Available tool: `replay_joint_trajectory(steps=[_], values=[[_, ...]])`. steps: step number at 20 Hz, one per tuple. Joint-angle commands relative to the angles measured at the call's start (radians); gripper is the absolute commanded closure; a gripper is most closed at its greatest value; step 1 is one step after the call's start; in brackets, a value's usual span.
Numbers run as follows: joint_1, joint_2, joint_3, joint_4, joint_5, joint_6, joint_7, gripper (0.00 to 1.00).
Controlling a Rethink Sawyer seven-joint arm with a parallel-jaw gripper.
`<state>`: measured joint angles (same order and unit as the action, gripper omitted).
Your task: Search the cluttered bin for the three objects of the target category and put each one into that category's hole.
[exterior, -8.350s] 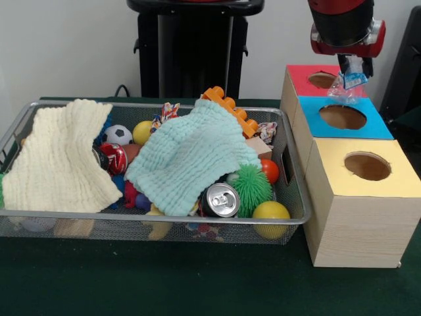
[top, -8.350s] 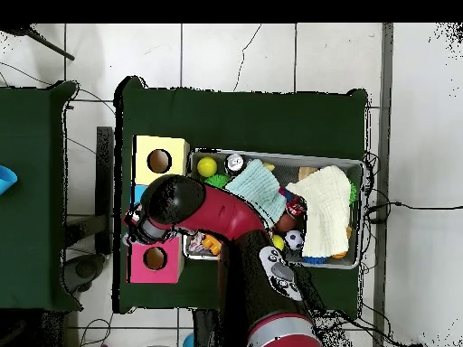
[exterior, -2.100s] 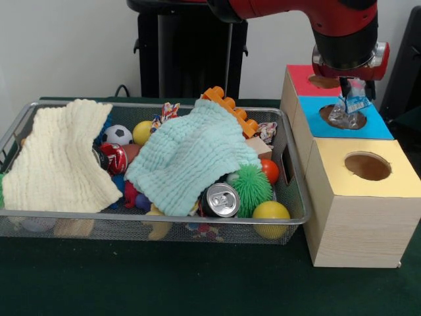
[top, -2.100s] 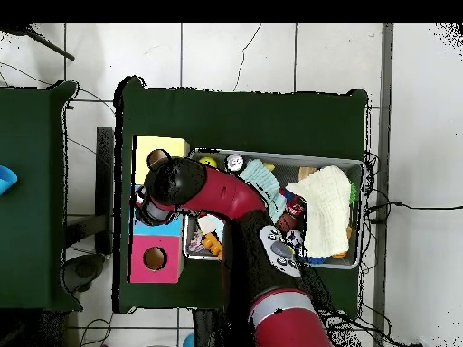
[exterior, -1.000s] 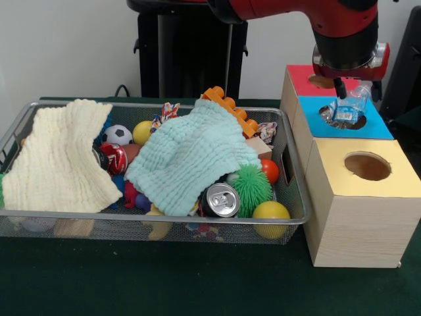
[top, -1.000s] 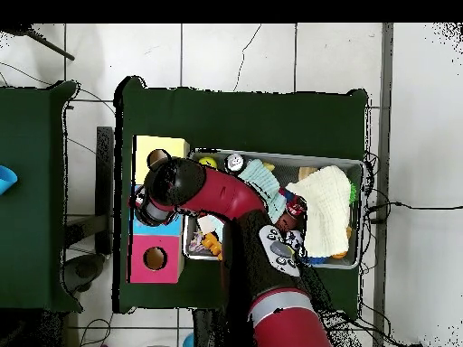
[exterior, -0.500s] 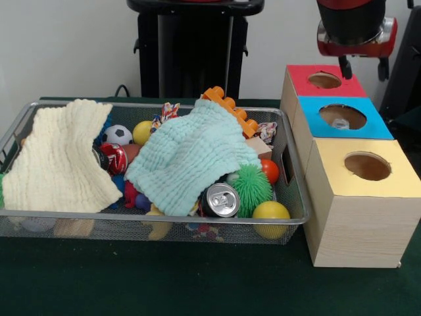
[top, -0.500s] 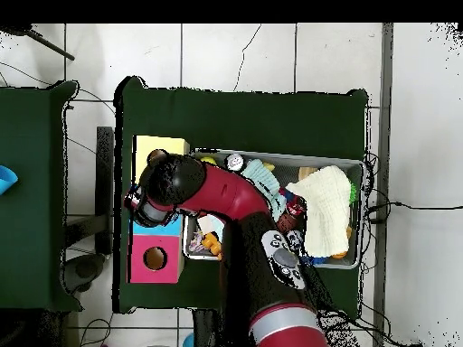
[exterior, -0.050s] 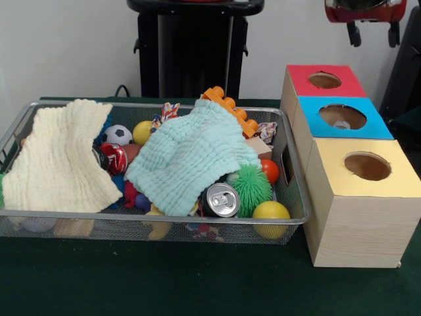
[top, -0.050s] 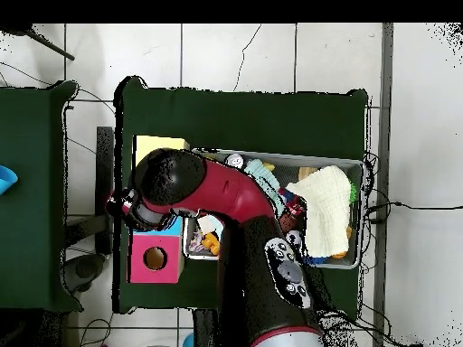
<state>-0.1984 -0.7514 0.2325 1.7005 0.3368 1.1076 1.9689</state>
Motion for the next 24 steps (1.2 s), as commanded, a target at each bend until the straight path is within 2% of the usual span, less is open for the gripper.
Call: replay_joint_trajectory(steps=[1, 6, 9, 16, 24], values=[[-0.019, 0.012, 0.026, -0.006, -0.041, 0.074, 0.062, 0.00], [-0.018, 0.041, -0.043, -0.068, -0.241, 0.066, -0.008, 0.00], [-0.019, 0.047, -0.061, -0.097, -0.326, 0.073, -0.022, 0.00], [-0.041, 0.042, -0.040, -0.117, -0.432, 0.073, -0.041, 0.00], [-0.061, 0.032, -0.028, -0.135, -0.517, 0.062, -0.070, 0.00]])
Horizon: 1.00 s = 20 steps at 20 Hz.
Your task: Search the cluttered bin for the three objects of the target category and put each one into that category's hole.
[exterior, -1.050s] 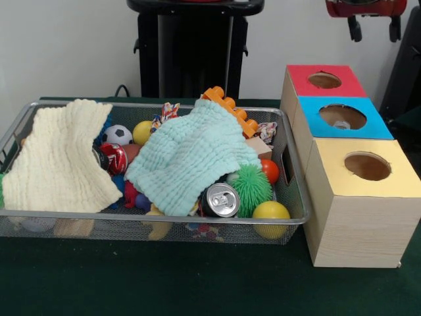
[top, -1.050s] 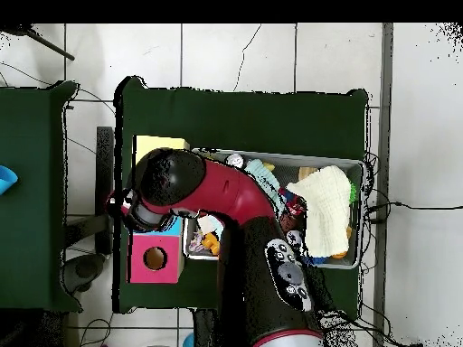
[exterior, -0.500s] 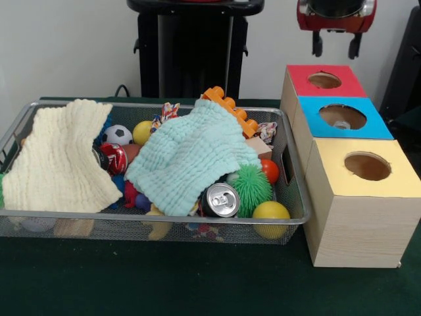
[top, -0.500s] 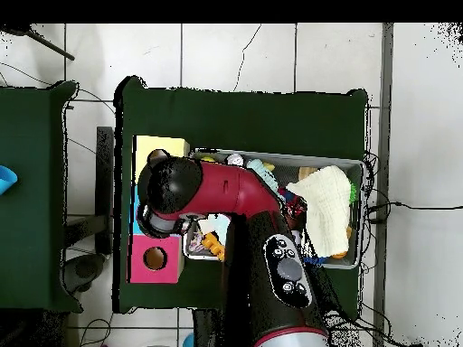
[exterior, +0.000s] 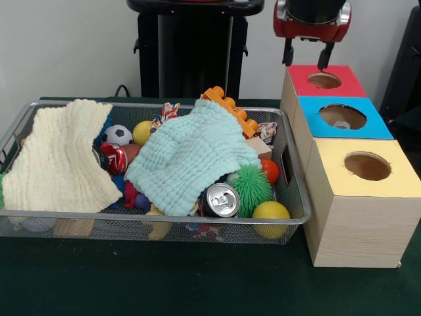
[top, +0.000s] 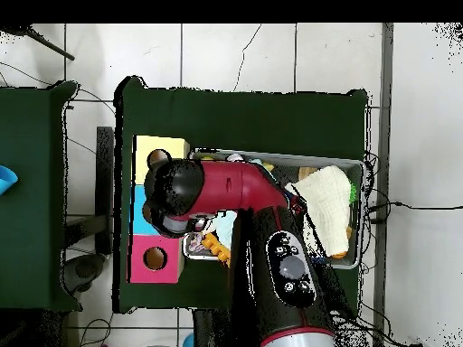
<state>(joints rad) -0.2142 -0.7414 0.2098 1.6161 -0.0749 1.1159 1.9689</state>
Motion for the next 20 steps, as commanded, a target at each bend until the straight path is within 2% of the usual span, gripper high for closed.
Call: replay_joint_trajectory(steps=[1, 6, 7, 8, 14, 20], values=[[-0.048, 0.020, -0.004, -0.052, -0.112, 0.050, -0.072, 0.00], [-0.057, 0.010, -0.011, -0.075, -0.198, -0.011, -0.090, 0.00], [-0.052, 0.010, -0.020, -0.094, -0.248, -0.038, -0.102, 0.00], [-0.054, 0.011, -0.021, -0.102, -0.267, -0.041, -0.107, 0.00], [-0.073, 0.009, -0.010, -0.150, -0.346, 0.010, -0.137, 0.00], [-0.076, 0.028, -0.017, -0.204, -0.426, 0.001, -0.107, 0.00]])
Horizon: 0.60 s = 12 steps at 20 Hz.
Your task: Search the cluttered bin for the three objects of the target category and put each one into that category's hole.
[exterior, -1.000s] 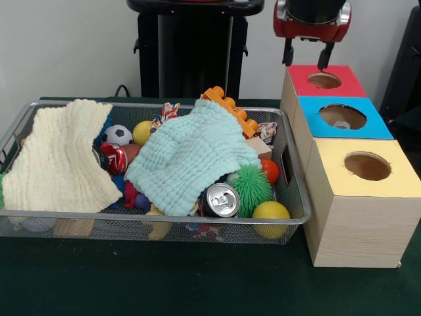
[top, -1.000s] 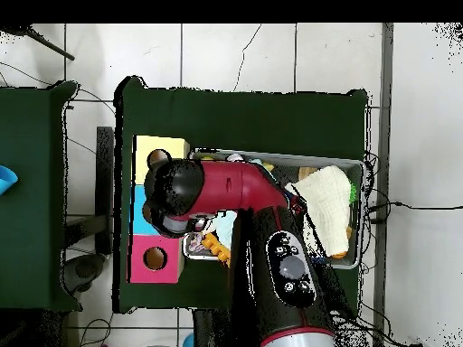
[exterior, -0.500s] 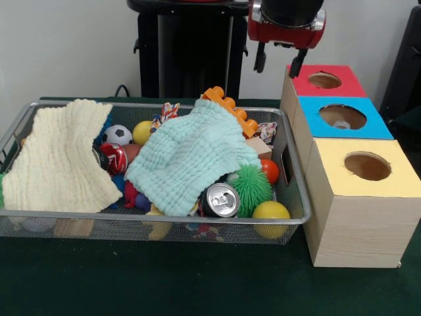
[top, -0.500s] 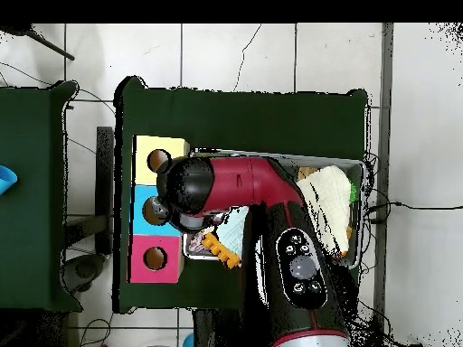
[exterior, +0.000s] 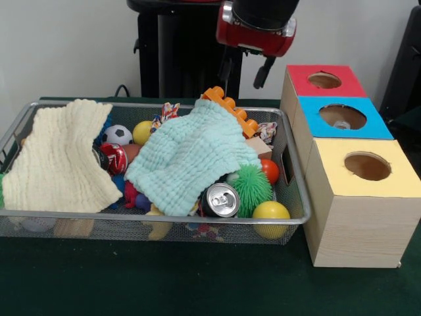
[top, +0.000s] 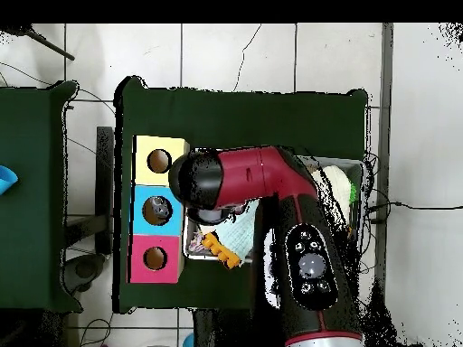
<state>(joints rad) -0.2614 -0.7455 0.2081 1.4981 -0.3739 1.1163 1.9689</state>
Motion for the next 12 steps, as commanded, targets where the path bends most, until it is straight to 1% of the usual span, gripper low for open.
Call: replay_joint_trajectory(steps=[1, 6, 12], values=[[-0.029, 0.039, -0.017, -0.095, -0.136, 0.000, -0.100, 0.00], [-0.031, 0.079, -0.007, -0.156, -0.180, 0.010, -0.103, 0.00], [-0.004, 0.111, -0.024, -0.219, -0.235, 0.023, -0.061, 0.00]])
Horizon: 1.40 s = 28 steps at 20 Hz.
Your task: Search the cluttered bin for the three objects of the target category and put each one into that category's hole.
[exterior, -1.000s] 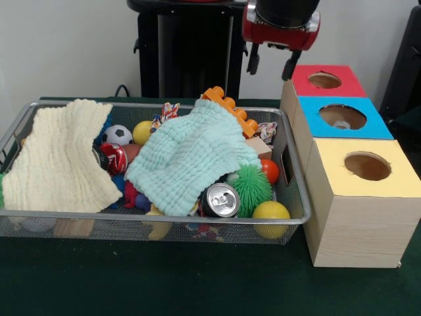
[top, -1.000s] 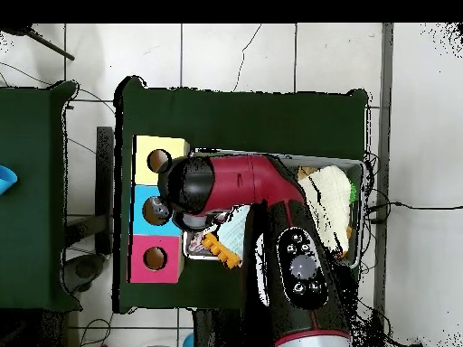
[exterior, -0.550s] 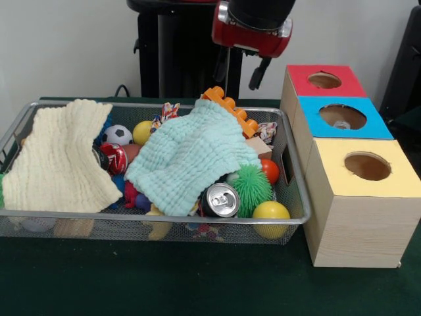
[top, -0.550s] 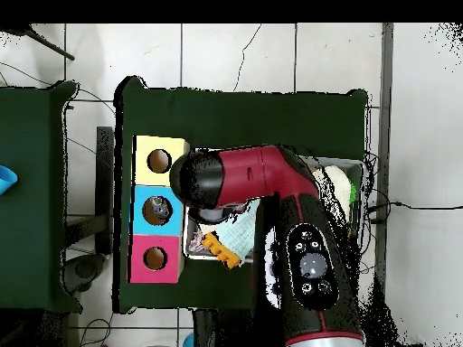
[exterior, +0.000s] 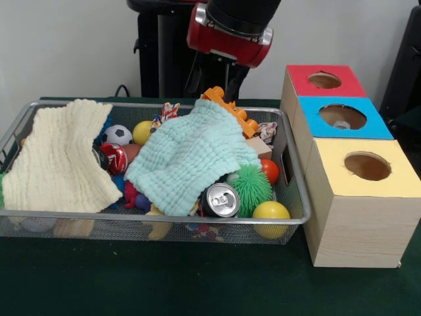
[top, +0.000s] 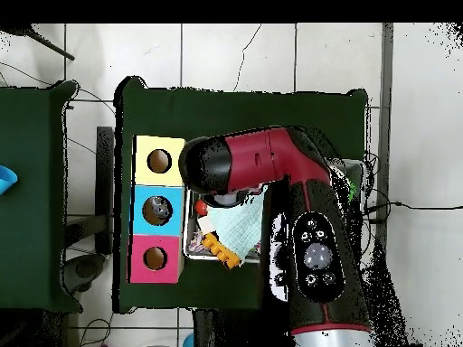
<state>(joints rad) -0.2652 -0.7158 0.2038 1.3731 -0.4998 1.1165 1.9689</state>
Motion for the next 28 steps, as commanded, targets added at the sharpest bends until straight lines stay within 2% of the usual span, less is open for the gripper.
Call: replay_joint_trajectory(steps=[1, 5, 8, 11, 14, 22, 28], values=[[0.002, 0.087, -0.022, -0.099, -0.113, 0.019, -0.053, 0.00], [0.010, 0.102, -0.038, -0.105, -0.125, -0.013, -0.001, 0.00], [0.013, 0.089, -0.057, -0.048, -0.128, -0.102, 0.063, 0.00], [0.008, 0.086, -0.065, 0.014, -0.100, -0.209, 0.136, 0.00], [0.001, 0.082, -0.068, 0.074, -0.049, -0.279, 0.187, 0.00], [-0.006, 0.078, -0.063, 0.199, 0.120, -0.418, 0.248, 0.00], [-0.012, 0.103, -0.062, 0.265, 0.217, -0.512, 0.237, 0.00]])
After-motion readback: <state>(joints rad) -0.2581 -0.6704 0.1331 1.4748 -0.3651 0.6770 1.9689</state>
